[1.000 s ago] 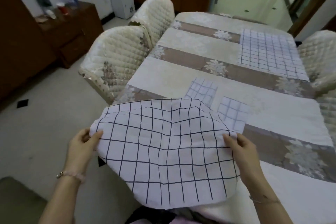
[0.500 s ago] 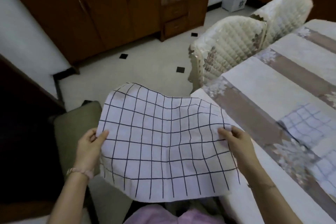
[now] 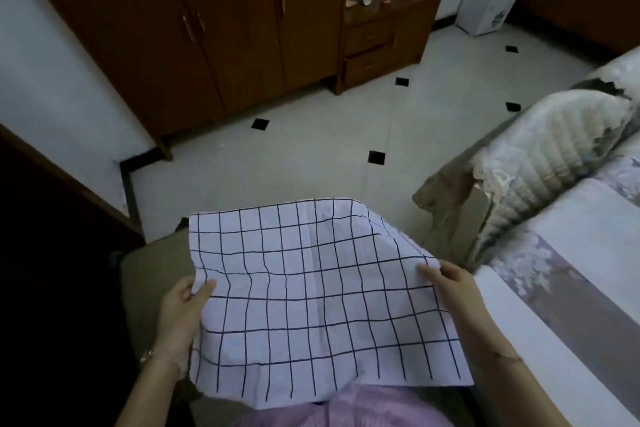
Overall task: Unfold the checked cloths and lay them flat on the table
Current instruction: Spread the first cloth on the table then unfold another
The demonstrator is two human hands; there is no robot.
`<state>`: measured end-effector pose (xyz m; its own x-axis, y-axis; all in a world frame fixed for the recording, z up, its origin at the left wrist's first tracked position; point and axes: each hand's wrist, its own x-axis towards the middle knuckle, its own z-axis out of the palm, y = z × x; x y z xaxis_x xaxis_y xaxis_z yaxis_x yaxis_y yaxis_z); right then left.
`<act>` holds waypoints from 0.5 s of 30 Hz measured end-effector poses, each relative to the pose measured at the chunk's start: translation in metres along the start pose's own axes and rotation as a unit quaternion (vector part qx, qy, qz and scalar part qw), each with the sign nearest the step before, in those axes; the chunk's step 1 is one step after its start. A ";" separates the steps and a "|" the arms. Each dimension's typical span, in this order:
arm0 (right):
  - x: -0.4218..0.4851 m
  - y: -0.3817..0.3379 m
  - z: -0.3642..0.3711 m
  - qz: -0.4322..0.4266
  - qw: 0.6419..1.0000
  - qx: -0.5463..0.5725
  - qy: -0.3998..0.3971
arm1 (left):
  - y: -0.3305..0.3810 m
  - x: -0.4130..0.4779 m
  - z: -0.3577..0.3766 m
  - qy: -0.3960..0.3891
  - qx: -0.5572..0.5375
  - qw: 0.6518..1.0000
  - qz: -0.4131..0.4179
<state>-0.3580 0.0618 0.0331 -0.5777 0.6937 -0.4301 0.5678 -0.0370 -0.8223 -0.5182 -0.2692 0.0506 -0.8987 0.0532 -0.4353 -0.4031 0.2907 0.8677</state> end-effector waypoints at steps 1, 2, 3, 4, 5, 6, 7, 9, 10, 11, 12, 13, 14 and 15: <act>0.011 -0.012 0.006 0.000 1.000 0.016 0.004 | 0.012 0.018 0.000 -0.011 0.013 1.000 0.004; 0.023 -0.024 0.012 -0.001 0.999 0.033 0.010 | 0.023 0.035 0.001 -0.019 0.025 0.999 0.008; 0.033 -0.035 0.016 -0.004 0.999 0.043 0.013 | 0.033 0.051 0.004 -0.026 0.032 0.999 0.008; 0.044 -0.045 0.021 -0.005 0.999 0.048 0.017 | 0.041 0.068 0.008 -0.032 0.036 0.999 0.008; 0.055 -0.054 0.025 -0.003 0.999 0.049 0.018 | 0.049 0.084 0.013 -0.036 0.037 0.999 0.007; 0.067 -0.062 0.030 0.001 0.999 0.051 0.014 | 0.056 0.100 0.020 -0.042 0.037 0.998 0.008; 0.080 -0.067 0.035 0.004 0.999 0.053 0.009 | 0.063 0.116 0.028 -0.050 0.038 0.998 0.005; 0.111 -0.074 0.045 0.022 0.998 0.052 0.001 | 0.072 0.150 0.049 -0.070 0.032 0.997 -0.002; 0.129 -0.078 0.050 0.031 0.998 0.051 0.000 | 0.077 0.167 0.062 -0.077 0.028 0.997 -0.009; 0.148 -0.083 0.054 0.039 0.998 0.051 0.002 | 0.085 0.182 0.078 -0.075 0.029 0.997 -0.014; 0.167 -0.089 0.057 0.046 0.998 0.051 0.007 | 0.096 0.197 0.092 -0.074 0.036 0.997 -0.013; 0.187 -0.097 0.059 0.048 0.997 0.053 0.011 | 0.109 0.214 0.106 -0.075 0.044 0.996 -0.009; 0.206 -0.107 0.059 0.050 0.997 0.052 0.015 | 0.119 0.234 0.118 -0.081 0.053 0.995 -0.007; 0.225 -0.119 0.058 0.051 0.997 0.053 0.017 | 0.135 0.251 0.129 -0.089 0.062 0.994 -0.005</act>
<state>-0.5890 0.1804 0.0128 -0.4991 0.7058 -0.5027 0.5572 -0.1828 -0.8100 -0.7761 -0.0932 0.0276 -0.8456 0.2144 -0.4890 -0.3774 0.4078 0.8314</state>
